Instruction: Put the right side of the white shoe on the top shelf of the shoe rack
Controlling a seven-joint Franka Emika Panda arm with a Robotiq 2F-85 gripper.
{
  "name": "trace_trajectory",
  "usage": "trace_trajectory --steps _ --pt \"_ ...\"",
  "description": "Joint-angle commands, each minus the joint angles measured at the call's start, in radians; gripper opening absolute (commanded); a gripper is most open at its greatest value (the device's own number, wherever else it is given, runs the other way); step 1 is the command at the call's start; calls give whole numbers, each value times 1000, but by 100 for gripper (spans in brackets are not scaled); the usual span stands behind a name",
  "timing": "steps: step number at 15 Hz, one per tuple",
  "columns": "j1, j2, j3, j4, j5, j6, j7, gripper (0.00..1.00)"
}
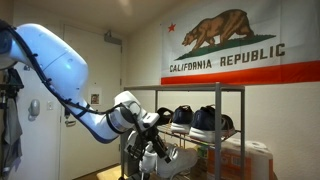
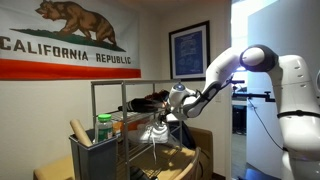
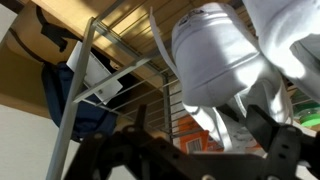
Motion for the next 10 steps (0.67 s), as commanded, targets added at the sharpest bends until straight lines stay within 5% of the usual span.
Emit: trace_trajectory --steps 1,10 --pt "19 50 -10 61 -35 -17 46 100" --pt "15 106 -25 85 -8 -30 23 100"
